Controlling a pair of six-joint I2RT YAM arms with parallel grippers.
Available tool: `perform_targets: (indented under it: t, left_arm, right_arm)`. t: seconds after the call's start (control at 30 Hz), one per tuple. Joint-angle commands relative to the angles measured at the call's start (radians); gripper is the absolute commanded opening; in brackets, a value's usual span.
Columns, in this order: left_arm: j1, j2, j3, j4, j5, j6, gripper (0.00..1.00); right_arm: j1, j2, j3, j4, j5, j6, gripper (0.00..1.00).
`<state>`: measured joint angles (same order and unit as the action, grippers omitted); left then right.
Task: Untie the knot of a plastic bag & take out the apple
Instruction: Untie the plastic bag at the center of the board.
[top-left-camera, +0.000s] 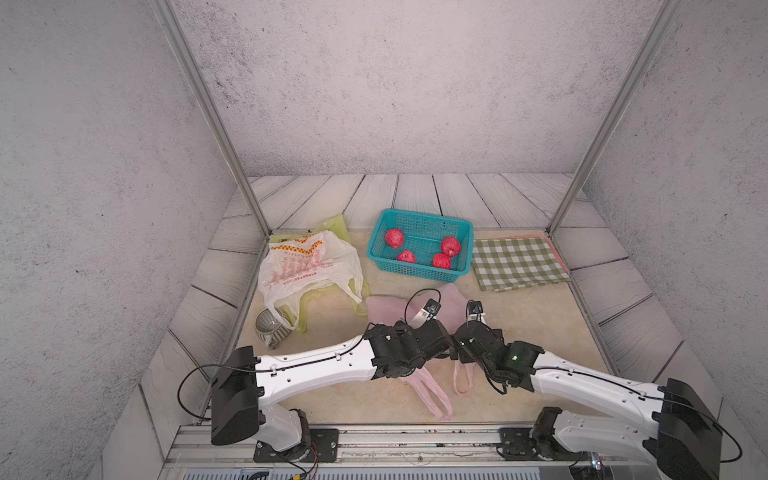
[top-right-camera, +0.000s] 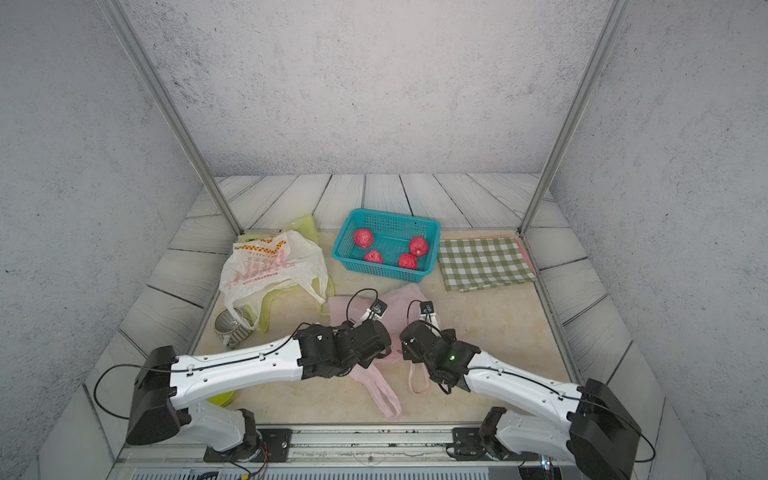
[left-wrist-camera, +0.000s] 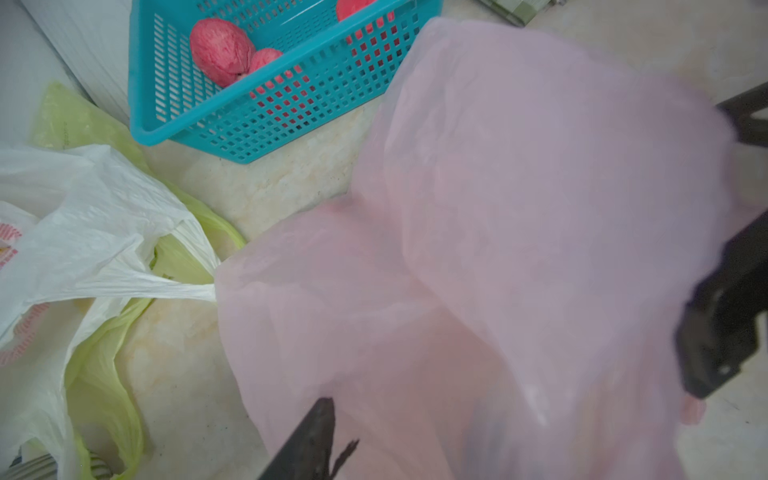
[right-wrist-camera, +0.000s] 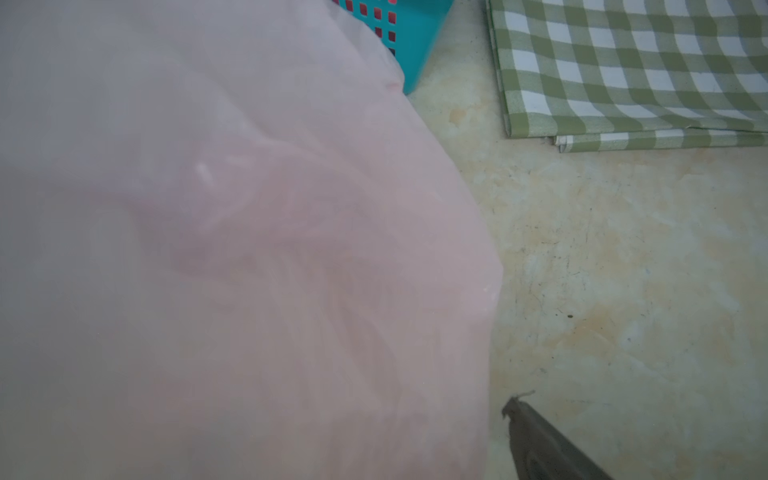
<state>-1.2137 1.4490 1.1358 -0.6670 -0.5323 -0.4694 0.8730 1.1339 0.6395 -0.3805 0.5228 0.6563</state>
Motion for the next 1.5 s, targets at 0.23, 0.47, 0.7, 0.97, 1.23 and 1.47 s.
perform_targets:
  t: [0.23,0.47,0.7,0.97,1.23,1.47]
  left_arm:
    - [0.235,-0.251,-0.197,-0.026,0.025,0.028,0.51]
    - [0.267,-0.332,-0.182,-0.069,0.032,0.053,0.51]
    - [0.255,-0.373,-0.033,-0.004,0.415,0.236,0.54]
    - [0.235,-0.193,0.299,-0.130,0.786,0.535,0.58]
    - [0.140,0.085,0.366,-0.252,0.643,0.739,0.57]
    - [0.108,0.225,0.385,-0.289,0.484,0.702,0.57]
  right_arm:
    - [-0.294,-0.088,0.042,-0.041,-0.069,-0.101,0.99]
    - [-0.319,-0.127,0.073,-0.073,-0.105,-0.112,0.99]
    - [-0.320,-0.176,0.133,-0.069,-0.371,-0.260,0.97]
    - [-0.318,-0.173,0.149,-0.116,-0.504,-0.280,0.95]
    - [-0.318,-0.284,0.147,-0.173,-0.505,-0.291,0.95]
    - [-0.319,-0.311,0.158,-0.204,-0.512,-0.289,0.95]
